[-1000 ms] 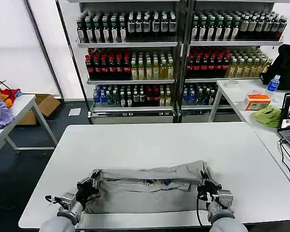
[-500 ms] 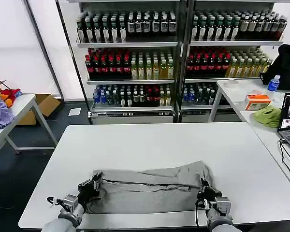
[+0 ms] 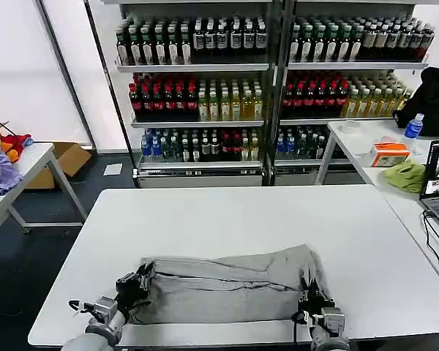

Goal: Fold and organize the clothes.

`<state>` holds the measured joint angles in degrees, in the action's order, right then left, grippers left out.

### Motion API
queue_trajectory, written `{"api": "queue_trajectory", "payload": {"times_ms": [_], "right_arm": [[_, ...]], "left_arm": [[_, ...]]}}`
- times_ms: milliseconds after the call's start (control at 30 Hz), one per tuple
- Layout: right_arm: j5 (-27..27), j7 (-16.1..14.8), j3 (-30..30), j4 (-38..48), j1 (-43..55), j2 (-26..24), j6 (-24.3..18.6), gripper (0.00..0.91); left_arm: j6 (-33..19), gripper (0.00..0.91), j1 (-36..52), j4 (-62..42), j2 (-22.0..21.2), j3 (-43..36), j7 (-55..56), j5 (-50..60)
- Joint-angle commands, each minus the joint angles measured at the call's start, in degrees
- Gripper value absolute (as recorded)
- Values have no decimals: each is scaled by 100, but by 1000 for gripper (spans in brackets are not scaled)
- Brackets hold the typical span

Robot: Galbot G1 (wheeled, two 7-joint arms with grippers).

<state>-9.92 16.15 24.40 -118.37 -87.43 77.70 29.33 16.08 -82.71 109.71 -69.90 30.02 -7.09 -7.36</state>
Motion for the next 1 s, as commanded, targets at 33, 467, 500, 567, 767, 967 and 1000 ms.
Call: {"api": "queue_trajectory", "payload": {"times_ms": [33, 467, 500, 567, 767, 967, 1000], "right_arm": [[73, 3, -4, -17, -32, -9, 8, 907], [-17, 27, 38, -663, 29, -72, -18, 907], [-24, 27, 55, -770, 50, -91, -5, 907], [-100, 37, 83, -921, 95, -148, 73, 907], [-161, 36, 79, -1108, 298, -434, 242, 907], [-225, 58, 47, -917, 429, -478, 230, 907], [-224, 57, 34, -866, 440, -477, 216, 907]], "left_arm": [[270, 685, -171, 455, -12, 76, 35, 98], [480, 907, -340, 636, -561, 343, 476, -56], [490, 907, -333, 630, -614, 340, 494, -130], [495, 907, -324, 598, -672, 331, 524, -179], [583, 907, -249, 423, -849, 275, 542, -581], [582, 907, -186, 349, -953, 285, 536, -636], [584, 907, -169, 345, -968, 290, 539, -641]]}}
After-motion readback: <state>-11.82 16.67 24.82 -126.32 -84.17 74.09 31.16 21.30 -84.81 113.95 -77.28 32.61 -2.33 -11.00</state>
